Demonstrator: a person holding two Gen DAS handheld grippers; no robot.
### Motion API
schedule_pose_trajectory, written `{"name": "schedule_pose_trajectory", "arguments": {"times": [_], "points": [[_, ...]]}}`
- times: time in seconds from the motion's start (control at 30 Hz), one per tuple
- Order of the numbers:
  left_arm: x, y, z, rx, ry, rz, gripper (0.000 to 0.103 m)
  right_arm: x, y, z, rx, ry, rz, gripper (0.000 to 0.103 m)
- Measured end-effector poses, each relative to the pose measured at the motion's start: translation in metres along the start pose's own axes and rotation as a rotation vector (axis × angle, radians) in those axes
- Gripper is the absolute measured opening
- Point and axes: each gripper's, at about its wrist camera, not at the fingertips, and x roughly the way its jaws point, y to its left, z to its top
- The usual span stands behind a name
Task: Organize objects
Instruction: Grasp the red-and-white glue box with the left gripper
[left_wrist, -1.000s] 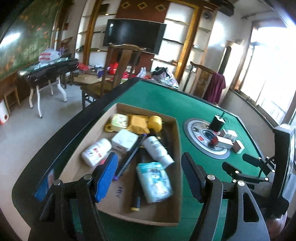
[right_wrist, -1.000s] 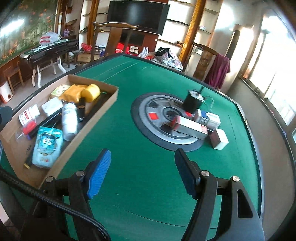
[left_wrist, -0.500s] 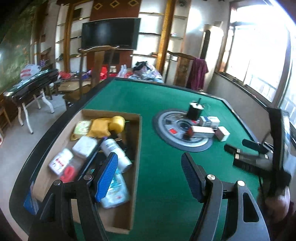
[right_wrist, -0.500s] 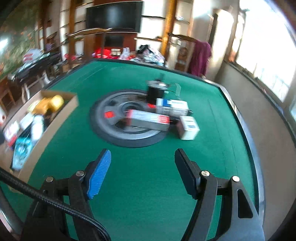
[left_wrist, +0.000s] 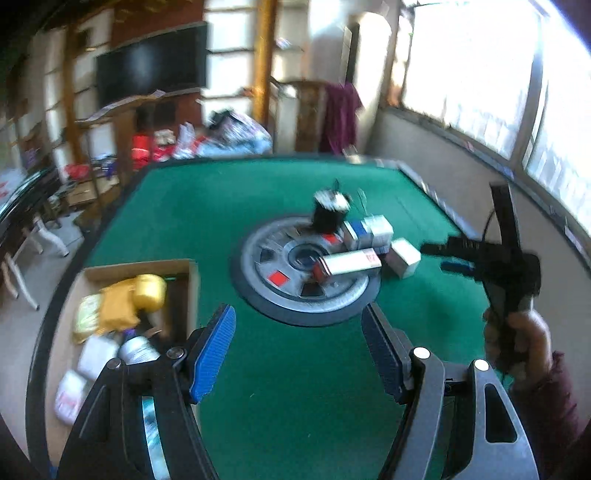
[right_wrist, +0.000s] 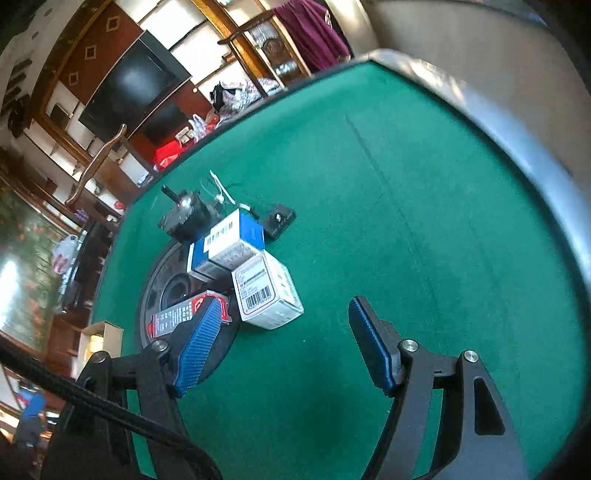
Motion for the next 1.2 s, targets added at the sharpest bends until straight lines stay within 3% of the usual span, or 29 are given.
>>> {"name": "schedule_pose_trajectory", "arguments": {"times": [0.2, 0.4, 0.6, 0.87, 0.97, 1.2], "points": [[0.083, -0.032, 0.014, 0.279, 0.116, -0.007, 0.065, -0.001, 0.003, -0.009, -0.037, -0.002, 0.014, 0.071], [0.135, -0.053, 0.033, 0.374, 0.140, -0.050, 0.065, -0.008, -0.021, -0.002, 0.042, -0.046, 0.055, 0.071], [0.179, -0.067, 0.046, 0.478, 0.165, -0.061, 0.065, -0.004, -0.035, 0.002, 0.081, -0.035, 0.056, 0.071], [0.196, -0.079, 0.044, 0.475, 0.205, -0.112, 0.064, -0.005, -0.032, 0.003, 0.050, -0.052, 0.051, 0.071], [0.191, -0.078, 0.042, 0.434, 0.215, -0.112, 0.039, -0.003, -0.032, 0.003, 0.043, -0.049, 0.060, 0.071], [0.152, -0.069, 0.019, 0.359, 0.208, -0.140, 0.037, 0.000, -0.026, -0.001, 0.021, -0.040, 0.075, 0.071]]}}
